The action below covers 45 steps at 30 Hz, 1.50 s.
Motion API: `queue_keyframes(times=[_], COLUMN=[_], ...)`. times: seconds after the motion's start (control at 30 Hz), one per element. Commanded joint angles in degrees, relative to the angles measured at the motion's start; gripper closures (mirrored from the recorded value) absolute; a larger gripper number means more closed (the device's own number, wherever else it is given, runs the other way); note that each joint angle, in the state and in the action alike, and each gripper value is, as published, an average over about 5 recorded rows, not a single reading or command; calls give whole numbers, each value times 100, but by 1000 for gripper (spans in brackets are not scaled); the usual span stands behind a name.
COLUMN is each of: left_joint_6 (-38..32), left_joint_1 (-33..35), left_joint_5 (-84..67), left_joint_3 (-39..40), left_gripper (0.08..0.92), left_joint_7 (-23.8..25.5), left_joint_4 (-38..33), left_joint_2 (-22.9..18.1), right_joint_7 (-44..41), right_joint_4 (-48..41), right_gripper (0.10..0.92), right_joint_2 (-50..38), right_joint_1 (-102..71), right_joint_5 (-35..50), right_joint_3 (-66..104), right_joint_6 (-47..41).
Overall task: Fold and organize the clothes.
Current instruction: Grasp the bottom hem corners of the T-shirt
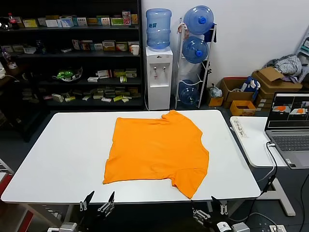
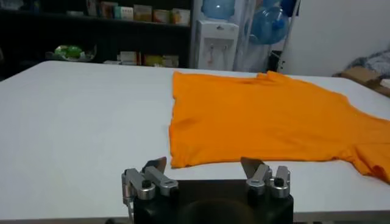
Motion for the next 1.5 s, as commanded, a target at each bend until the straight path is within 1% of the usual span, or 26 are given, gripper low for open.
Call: queue_keyframes(times=[0.03, 0.1, 0.27, 0.37, 0.53, 0.87, 0.93, 1.07, 1.27, 1.5], left_joint_6=[103, 192, 424, 448, 440, 428, 419, 375, 300, 245], left_joint_1=[-330, -593, -1615, -1986, -2140, -2175, -2155, -2138, -2072, -1891], left_joint_5=[-218, -346, -621, -632, -628, -569, -551, -505, -452, -443], left_joint_3=[7, 47, 267, 371, 409, 462, 470, 477, 486, 495], left_gripper=[177, 177, 177, 177, 177, 177, 179, 227, 394, 602], left_joint_7=[66, 77, 161, 229, 313, 301, 297, 285, 282, 269], left_joint_4=[206, 404, 1240, 1595, 1844, 1992, 2010, 2084, 2113, 1901], left_joint_2=[104, 126, 124, 129, 145, 95, 97, 88, 90, 81], right_joint_7=[207, 288, 419, 426, 400, 326, 308, 284, 249, 280], right_joint_4=[-130, -290, -994, -1327, -1583, -1609, -1637, -1687, -1686, -1548], right_gripper=[203, 203, 203, 203, 203, 204, 223, 319, 493, 700], right_joint_2=[-83, -108, -45, 17, 38, 48, 55, 64, 67, 43], right_joint_1=[309, 588, 1573, 1873, 1989, 1900, 1901, 1899, 1830, 1683], right_joint_5=[189, 320, 578, 542, 474, 380, 363, 334, 269, 200], right_joint_3=[-22, -71, -385, -581, -698, -814, -823, -833, -834, -801], right_joint_6=[157, 114, -99, -157, -155, -135, -120, -91, -14, 114])
